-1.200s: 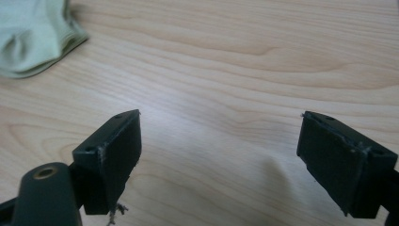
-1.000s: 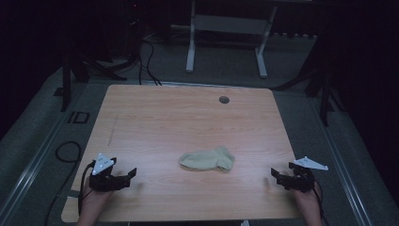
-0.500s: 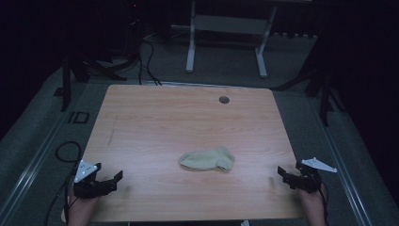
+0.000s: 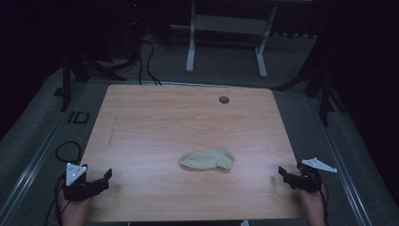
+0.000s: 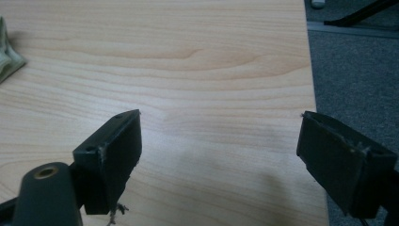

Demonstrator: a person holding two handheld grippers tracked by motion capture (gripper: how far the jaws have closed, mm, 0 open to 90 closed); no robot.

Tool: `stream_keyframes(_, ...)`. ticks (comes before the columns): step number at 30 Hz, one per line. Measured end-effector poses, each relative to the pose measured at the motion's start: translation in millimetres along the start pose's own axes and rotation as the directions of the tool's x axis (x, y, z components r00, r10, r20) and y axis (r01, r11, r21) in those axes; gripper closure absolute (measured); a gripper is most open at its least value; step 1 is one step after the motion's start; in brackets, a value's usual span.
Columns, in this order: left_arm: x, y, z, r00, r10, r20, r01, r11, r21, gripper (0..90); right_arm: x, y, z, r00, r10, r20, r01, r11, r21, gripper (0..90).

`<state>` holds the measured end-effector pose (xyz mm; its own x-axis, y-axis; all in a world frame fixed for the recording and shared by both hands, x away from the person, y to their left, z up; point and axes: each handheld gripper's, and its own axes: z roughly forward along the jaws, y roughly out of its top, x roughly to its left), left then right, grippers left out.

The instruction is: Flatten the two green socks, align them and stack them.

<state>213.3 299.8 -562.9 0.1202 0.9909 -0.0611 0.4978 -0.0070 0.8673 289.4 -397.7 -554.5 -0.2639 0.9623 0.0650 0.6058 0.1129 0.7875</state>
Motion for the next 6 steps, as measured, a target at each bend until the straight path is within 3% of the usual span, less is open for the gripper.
stream_keyframes(3, 3.2, 0.9, -3.1, 0.9996, -0.019, -0.021, 0.019, 0.9994, -0.028, 8.4, 0.6, -0.8, 0.5, 1.0, -0.001, 0.001, 0.001, 1.0, 0.005, 14.4)
stream_keyframes(6, 5.6, -0.7, -3.0, 0.9992, -0.029, -0.026, 0.029, 0.9994, -0.021, 8.5, 0.5, -0.6, 0.9, 1.0, -0.001, 0.001, 0.001, 1.0, 0.007, 14.5)
